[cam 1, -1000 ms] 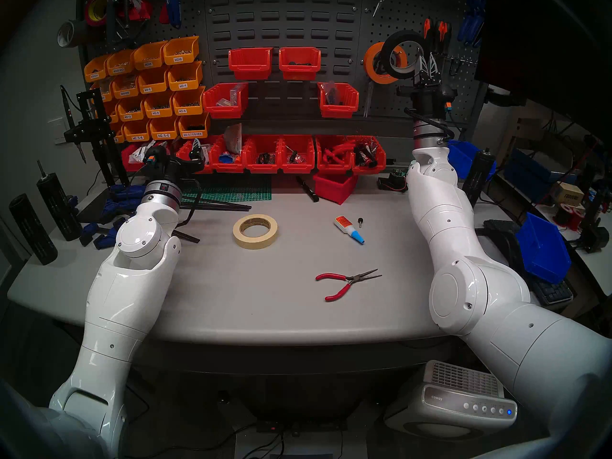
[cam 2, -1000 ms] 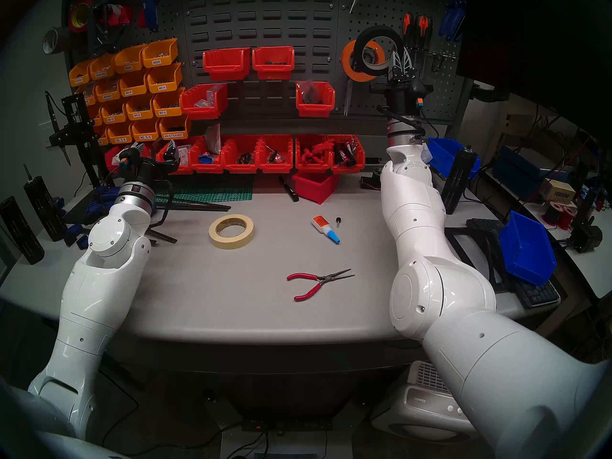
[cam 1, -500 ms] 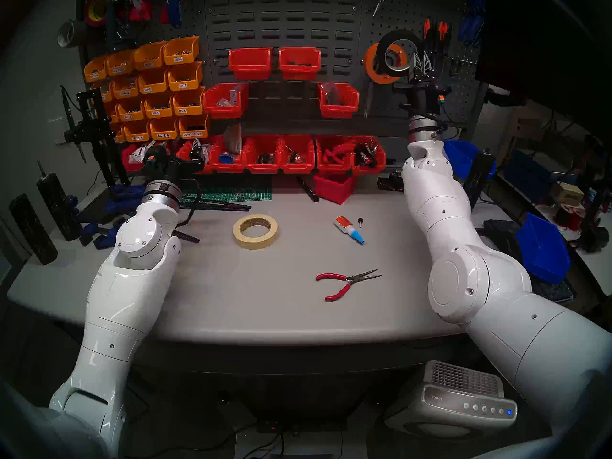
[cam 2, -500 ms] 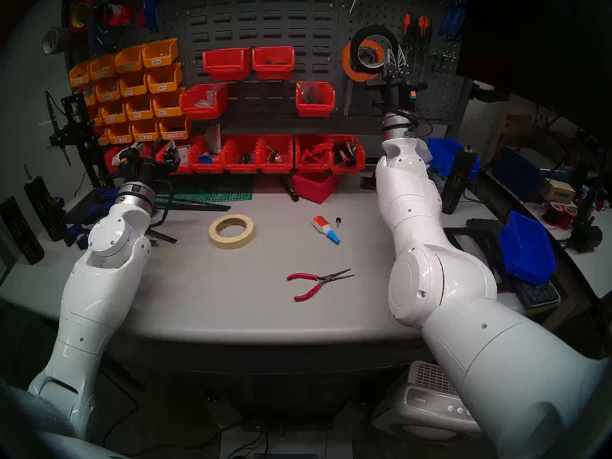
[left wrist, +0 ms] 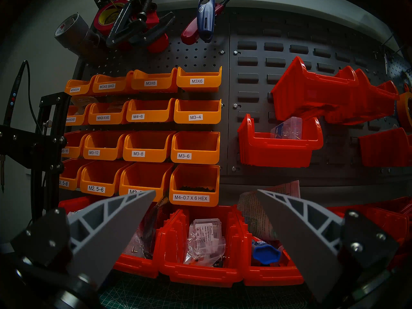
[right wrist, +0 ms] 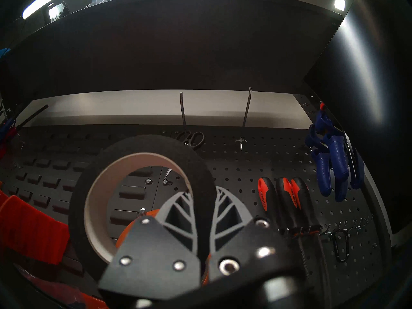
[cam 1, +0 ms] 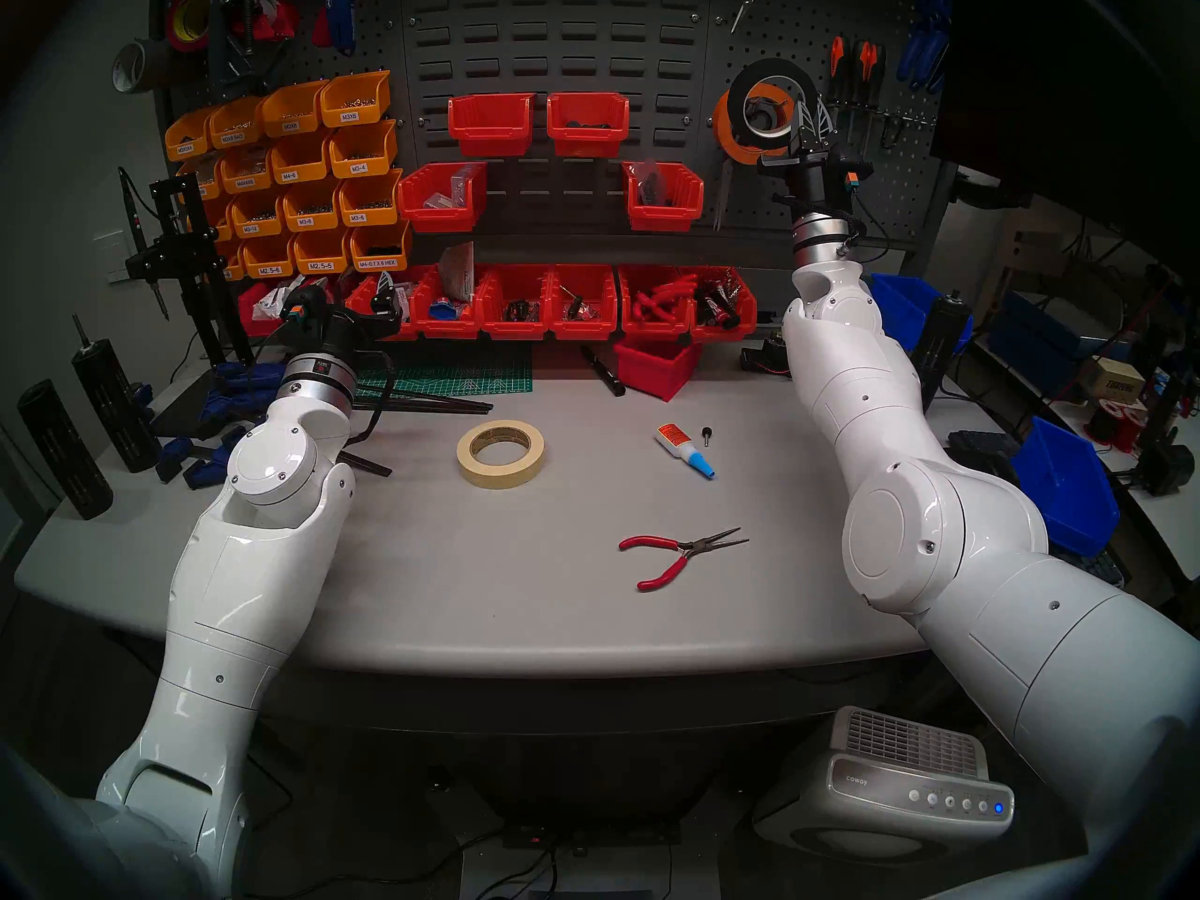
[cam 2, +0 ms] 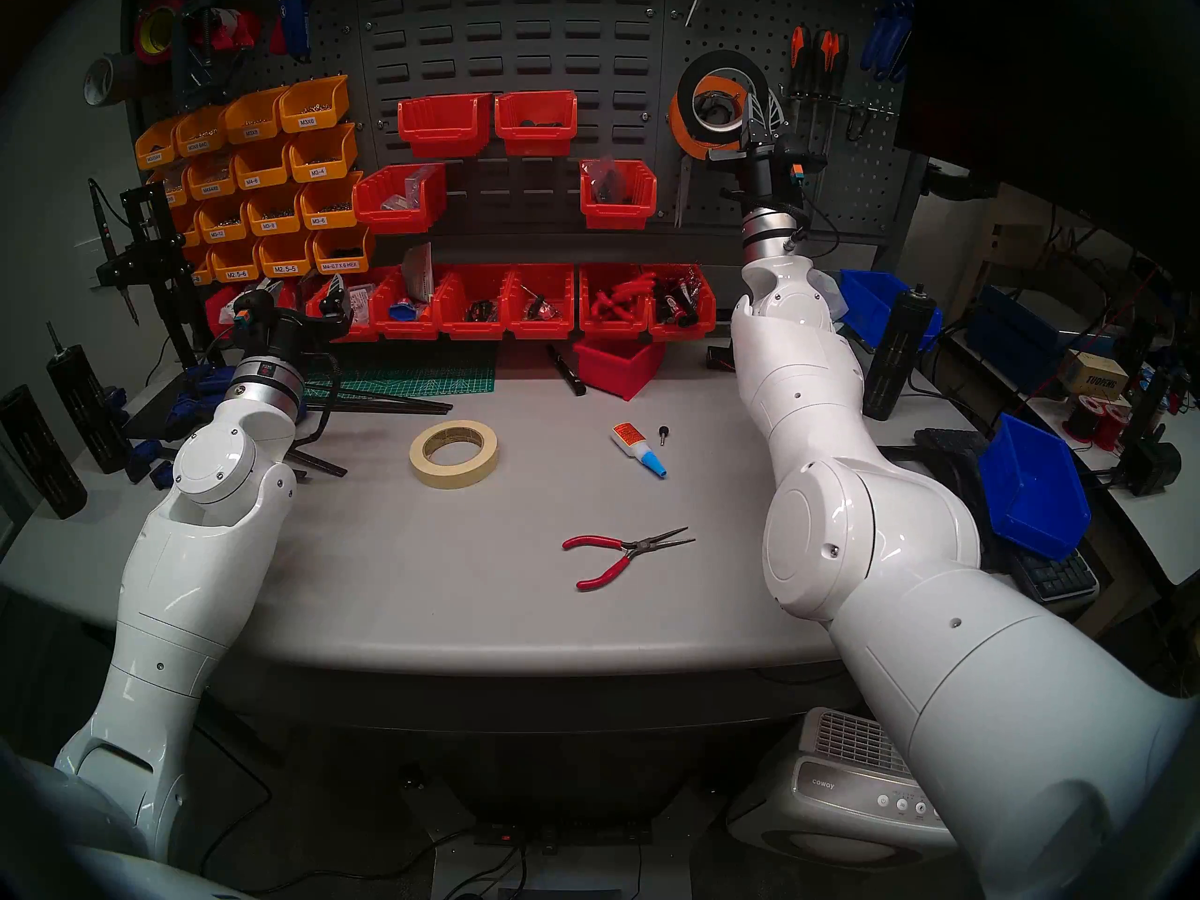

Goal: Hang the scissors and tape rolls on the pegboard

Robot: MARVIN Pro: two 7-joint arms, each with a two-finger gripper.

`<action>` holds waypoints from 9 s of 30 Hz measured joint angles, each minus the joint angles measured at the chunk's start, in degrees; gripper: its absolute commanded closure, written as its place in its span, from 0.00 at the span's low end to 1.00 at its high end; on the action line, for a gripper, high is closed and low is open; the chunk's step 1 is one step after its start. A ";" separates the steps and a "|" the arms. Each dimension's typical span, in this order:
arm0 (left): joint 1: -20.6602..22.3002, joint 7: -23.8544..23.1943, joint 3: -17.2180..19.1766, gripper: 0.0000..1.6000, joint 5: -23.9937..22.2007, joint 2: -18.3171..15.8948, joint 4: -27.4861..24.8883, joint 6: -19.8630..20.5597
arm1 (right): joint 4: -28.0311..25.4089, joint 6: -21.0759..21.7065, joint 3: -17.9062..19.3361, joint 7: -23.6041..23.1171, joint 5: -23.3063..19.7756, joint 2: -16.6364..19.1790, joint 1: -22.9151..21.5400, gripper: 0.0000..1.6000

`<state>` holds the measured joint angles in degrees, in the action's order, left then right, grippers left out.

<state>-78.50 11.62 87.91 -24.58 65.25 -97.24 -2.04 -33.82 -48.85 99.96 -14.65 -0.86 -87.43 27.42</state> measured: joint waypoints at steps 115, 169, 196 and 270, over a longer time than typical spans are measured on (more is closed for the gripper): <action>-0.01 0.00 0.00 0.00 0.00 0.00 0.00 0.00 | 15.88 8.99 -3.29 11.42 5.55 -0.06 -10.49 0.00; 0.01 0.00 0.00 0.00 0.00 0.00 0.00 0.00 | 4.19 0.98 -1.65 2.97 1.10 -1.25 0.00 0.00; -0.02 0.00 -0.01 0.00 0.00 -0.02 0.03 0.03 | -13.43 -0.92 -1.88 -4.04 -3.84 -2.98 12.66 0.00; -0.01 0.00 0.00 0.00 0.00 0.00 0.00 0.02 | -63.62 27.50 -6.75 -11.21 -14.44 -4.85 53.02 0.00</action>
<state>-78.51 11.62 87.91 -24.58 65.25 -97.24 -2.02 -97.44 -21.35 93.21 -25.87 -15.29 -92.28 80.44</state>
